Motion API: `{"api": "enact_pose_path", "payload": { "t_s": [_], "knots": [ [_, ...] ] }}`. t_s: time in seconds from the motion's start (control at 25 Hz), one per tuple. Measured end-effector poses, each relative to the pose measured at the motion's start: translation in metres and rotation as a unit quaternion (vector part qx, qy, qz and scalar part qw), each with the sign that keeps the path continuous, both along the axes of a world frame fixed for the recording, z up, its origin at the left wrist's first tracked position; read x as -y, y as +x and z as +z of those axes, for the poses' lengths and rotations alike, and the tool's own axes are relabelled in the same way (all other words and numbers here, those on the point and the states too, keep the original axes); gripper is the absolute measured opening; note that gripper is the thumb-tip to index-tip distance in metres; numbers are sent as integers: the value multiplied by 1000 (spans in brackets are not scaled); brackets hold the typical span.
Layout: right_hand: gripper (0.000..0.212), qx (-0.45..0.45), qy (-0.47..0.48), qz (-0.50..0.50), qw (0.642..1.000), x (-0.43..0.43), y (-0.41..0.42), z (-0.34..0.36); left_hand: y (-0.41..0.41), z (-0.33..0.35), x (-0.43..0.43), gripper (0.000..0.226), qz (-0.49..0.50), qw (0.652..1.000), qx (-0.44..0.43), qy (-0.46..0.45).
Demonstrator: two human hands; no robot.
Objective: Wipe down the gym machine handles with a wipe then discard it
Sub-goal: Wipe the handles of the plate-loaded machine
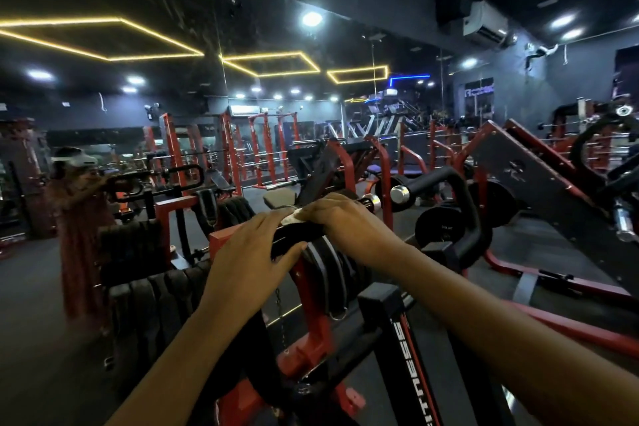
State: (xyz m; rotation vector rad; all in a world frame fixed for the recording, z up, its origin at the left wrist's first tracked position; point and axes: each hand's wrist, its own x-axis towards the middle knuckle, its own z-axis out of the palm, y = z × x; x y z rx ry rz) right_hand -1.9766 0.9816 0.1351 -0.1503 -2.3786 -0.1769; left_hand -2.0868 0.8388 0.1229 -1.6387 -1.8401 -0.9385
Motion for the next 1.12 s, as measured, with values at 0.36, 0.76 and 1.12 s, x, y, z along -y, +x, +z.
{"api": "enact_pose_path", "payload": {
  "t_s": [0.36, 0.76, 1.12],
  "knots": [
    [34, -39, -40, -53, 997, -96, 37, -4, 25, 12, -79, 57, 109, 970, -194, -94],
    [31, -276, -453, 32, 847, -111, 38, -55, 9, -6, -89, 50, 156, 942, -295, -27],
    [29, -303, -501, 52, 809, -116, 21, -55, 10, -6, -89, 47, 185, 942, -277, -34]
  ]
}}
